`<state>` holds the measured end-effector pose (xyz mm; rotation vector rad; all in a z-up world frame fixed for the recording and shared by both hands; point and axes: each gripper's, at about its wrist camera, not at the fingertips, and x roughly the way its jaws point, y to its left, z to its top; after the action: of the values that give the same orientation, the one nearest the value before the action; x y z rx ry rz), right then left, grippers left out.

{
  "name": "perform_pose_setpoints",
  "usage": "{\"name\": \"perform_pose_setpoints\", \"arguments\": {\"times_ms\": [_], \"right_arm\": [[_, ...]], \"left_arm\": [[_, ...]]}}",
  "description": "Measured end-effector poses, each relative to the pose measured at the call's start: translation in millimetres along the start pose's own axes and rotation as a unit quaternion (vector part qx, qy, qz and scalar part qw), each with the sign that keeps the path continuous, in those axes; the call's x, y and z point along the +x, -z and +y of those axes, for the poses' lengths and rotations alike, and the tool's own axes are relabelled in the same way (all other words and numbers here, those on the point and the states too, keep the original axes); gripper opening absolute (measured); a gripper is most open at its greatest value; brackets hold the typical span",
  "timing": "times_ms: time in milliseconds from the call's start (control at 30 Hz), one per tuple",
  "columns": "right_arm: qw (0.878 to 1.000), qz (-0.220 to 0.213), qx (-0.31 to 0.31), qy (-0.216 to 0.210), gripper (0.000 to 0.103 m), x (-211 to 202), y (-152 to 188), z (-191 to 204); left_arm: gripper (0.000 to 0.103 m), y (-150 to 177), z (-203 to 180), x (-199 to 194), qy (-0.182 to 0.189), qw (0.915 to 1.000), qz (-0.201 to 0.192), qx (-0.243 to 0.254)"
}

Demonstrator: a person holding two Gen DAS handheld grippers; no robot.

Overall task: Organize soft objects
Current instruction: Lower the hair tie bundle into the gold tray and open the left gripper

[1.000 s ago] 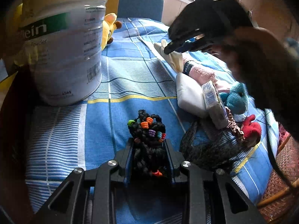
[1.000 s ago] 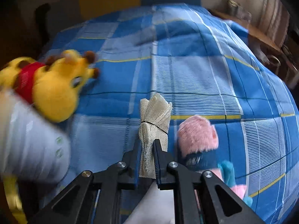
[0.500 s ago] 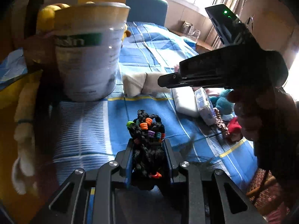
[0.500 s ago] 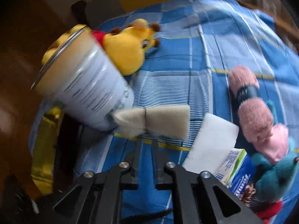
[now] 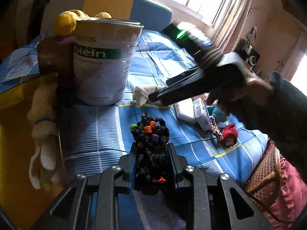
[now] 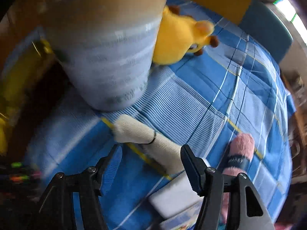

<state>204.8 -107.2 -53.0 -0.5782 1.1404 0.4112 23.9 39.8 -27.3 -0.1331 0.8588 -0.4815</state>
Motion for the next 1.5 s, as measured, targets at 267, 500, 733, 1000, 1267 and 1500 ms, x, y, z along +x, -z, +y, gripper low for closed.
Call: {"name": "perform_pose_setpoints", "arguments": {"times_ms": [267, 500, 733, 1000, 1267, 1500], "right_arm": [[0.999, -0.017, 0.02, 0.025, 0.014, 8, 8, 2], [0.999, -0.026, 0.046, 0.013, 0.014, 4, 17, 3], [0.997, -0.033, 0.063, 0.007, 0.014, 3, 21, 4], [0.997, -0.033, 0.07, 0.011, 0.014, 4, 22, 8], [0.996, -0.028, 0.083, 0.007, 0.015, 9, 24, 11], [0.993, -0.039, 0.108, 0.026, 0.014, 7, 25, 16]], "left_arm": [[0.029, -17, 42, -52, 0.028, 0.9979, -0.026, -0.052], [0.029, -49, 123, -101, -0.069, 0.9928, -0.047, -0.086], [0.029, -79, 194, -85, -0.16, 0.9862, 0.021, -0.037], [0.045, -96, 229, -23, -0.173, 0.9808, 0.013, -0.088], [0.064, -84, 221, -44, -0.179, 0.9678, -0.045, -0.171], [0.069, -43, 171, -76, -0.226, 0.9633, -0.045, -0.137]]}}
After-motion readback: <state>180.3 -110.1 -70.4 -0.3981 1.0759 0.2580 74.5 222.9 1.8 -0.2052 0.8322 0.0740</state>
